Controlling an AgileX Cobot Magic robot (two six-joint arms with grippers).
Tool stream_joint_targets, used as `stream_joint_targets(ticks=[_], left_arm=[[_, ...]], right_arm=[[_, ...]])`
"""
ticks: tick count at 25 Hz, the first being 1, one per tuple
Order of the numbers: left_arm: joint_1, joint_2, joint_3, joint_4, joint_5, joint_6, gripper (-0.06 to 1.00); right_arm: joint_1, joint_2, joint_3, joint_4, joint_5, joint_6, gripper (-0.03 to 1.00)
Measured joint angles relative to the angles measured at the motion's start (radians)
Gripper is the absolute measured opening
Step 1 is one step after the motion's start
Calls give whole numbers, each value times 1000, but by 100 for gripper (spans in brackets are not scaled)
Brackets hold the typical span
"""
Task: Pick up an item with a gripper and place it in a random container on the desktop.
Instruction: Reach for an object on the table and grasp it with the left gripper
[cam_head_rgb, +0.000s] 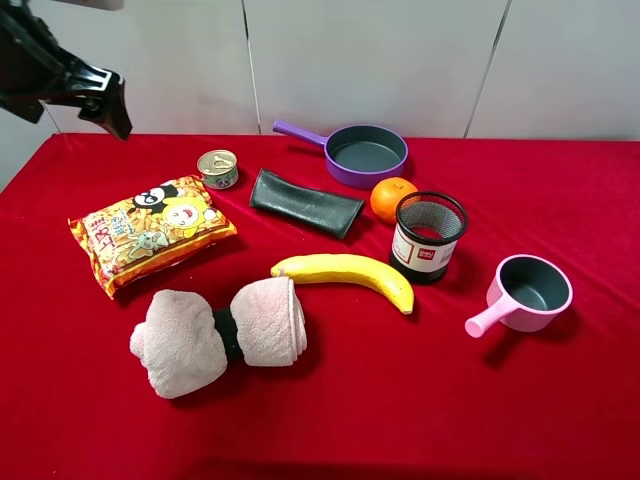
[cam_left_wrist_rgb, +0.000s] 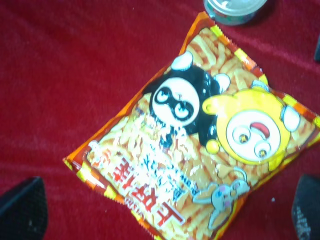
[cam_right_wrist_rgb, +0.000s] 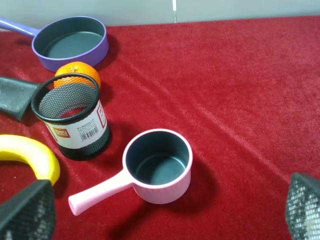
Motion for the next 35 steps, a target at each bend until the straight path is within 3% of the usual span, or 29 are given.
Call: stream_joint_targets(ticks=[18,23,35], left_arm=[[0,273,-203,-8,-36,0,97],[-2,328,-219,-44,-86,20,97],[-33,424,-234,-48,-217,26,97]], right_arm=[[0,0,0,0,0,0,69],[0,0,0,0,0,0,69],[0,0,0,0,0,0,69]])
